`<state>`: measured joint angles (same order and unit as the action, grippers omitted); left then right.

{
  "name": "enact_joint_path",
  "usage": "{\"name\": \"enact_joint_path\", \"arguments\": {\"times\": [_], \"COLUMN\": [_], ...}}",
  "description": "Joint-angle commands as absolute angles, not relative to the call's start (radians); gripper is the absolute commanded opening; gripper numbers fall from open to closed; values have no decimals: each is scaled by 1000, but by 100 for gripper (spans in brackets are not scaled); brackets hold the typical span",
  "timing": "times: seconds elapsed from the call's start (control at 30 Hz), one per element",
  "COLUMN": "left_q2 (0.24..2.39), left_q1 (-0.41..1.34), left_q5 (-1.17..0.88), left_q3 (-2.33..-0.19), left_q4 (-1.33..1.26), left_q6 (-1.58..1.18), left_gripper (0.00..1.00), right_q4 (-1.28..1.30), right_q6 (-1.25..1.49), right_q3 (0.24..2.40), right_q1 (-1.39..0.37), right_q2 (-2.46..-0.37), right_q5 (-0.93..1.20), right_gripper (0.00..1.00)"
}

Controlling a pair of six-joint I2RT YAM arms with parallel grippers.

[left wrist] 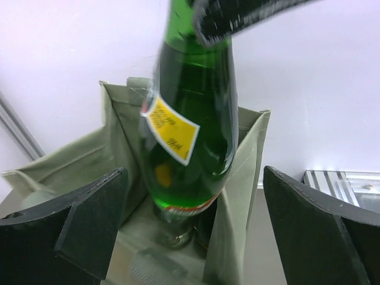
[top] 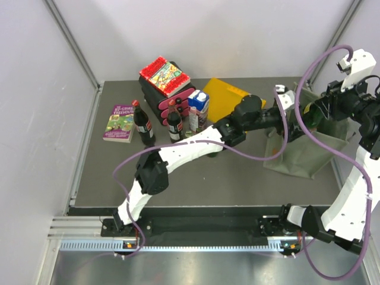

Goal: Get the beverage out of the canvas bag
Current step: Take out the drink from the canvas bag.

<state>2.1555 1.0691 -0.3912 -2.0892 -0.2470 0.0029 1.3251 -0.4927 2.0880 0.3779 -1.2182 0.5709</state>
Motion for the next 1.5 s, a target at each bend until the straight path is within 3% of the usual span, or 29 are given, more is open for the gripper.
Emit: {"name": "enact_joint_path", "arguments": {"times": [0.0, 0.43, 0.6, 0.83, 0.93, 1.1, 1.2, 1.23, 1.47], "left_q2": [2190, 2203, 2178, 2148, 2122, 2080, 2046, 2028, 1924], "left_q1": [1085, 1097, 1100, 1101, 1103, 1101, 1101, 1101, 1101], "left_q5": [-348, -301, -302, -313, -301, -298, -298, -298, -291], "left_q3": [-2164, -2198, -2197, -2186, -2160, -2143, -2137, -2132, -2031], "left_q4": [-359, -357, -322, -314, -349, -383, -393, -394, -420], "left_q6": [3, 3, 3, 3, 3, -28, -29, -32, -15], "left_gripper": [99, 99, 91, 56, 2, 0, 0, 0, 0], "right_q4": [1149, 1140, 1131, 1111, 1106, 1071, 1017, 1005, 934], "right_q6": [-486, -488, -486, -474, -468, -451, -410, -390, -310], "right_q3": [2111, 2025, 2017, 2031, 2029, 1979, 1918, 1899, 1881], "right_q1": [379, 379, 379, 379, 379, 380, 379, 379, 379], "right_q2": [-1170, -1109, -1095, -1091, -1085, -1054, -1020, -1013, -992], "right_q5": [653, 739, 767, 796, 804, 821, 830, 833, 874], "right_gripper": [0, 0, 0, 0, 0, 0, 13, 25, 64]}}
